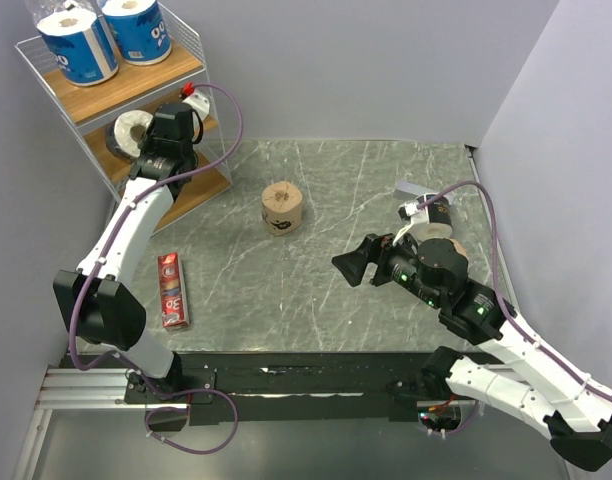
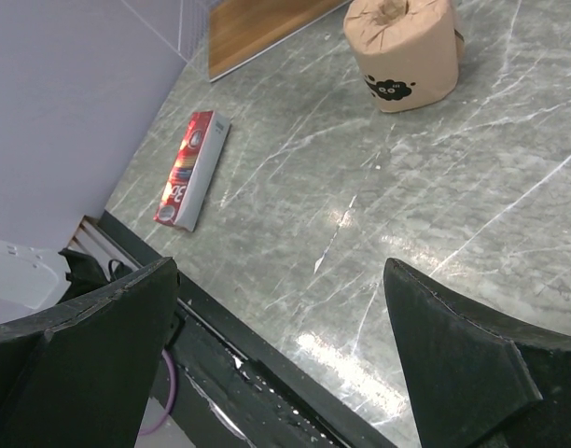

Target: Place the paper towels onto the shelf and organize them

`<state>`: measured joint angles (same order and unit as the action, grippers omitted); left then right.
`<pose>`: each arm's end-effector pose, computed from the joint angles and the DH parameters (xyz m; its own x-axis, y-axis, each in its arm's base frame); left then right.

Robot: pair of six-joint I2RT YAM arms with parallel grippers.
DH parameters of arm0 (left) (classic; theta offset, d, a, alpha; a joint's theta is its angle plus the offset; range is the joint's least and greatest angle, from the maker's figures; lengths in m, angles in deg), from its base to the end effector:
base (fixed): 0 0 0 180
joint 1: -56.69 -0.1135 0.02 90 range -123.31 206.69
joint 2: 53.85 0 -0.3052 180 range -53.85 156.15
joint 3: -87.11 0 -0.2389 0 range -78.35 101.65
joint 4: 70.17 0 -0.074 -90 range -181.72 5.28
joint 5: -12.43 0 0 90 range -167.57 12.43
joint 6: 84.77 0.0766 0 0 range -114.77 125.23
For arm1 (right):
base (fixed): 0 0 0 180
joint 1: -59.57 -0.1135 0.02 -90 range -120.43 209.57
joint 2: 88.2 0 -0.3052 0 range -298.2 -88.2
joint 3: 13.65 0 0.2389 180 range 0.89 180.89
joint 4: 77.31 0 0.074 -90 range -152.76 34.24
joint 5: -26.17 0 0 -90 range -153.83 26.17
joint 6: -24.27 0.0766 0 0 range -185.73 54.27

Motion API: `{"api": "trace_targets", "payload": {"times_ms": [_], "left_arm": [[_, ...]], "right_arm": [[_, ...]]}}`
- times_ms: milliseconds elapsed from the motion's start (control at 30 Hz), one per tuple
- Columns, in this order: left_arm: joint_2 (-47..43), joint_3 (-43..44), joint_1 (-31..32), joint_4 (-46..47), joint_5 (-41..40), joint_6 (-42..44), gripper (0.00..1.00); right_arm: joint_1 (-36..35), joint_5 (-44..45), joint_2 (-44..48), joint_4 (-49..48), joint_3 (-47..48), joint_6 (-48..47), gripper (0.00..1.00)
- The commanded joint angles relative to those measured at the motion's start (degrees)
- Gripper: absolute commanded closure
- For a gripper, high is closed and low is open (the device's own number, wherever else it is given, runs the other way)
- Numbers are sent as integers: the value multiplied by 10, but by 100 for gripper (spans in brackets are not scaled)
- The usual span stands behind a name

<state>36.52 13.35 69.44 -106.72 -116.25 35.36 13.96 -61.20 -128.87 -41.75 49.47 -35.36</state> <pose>0.3782 -0.0365 0.4368 -0.4977 0.5144 -0.6984 -0.1713 0.7310 0.6605 0.1116 0.1089 0.3695 -0.4820 0.2296 -0.8456 -0.5087 0.7124 0.4834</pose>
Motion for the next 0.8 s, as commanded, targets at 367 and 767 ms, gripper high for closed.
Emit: {"api": "trace_targets", "payload": {"times_ms": [367,767], "left_arm": [[-6,44,-11,53,14,20,51],[-3,40,-16,67,16,23,45]], "right_arm": [[-1,17,23,30,43,14,3],[-1,12,33,27,35,17,3]]}}
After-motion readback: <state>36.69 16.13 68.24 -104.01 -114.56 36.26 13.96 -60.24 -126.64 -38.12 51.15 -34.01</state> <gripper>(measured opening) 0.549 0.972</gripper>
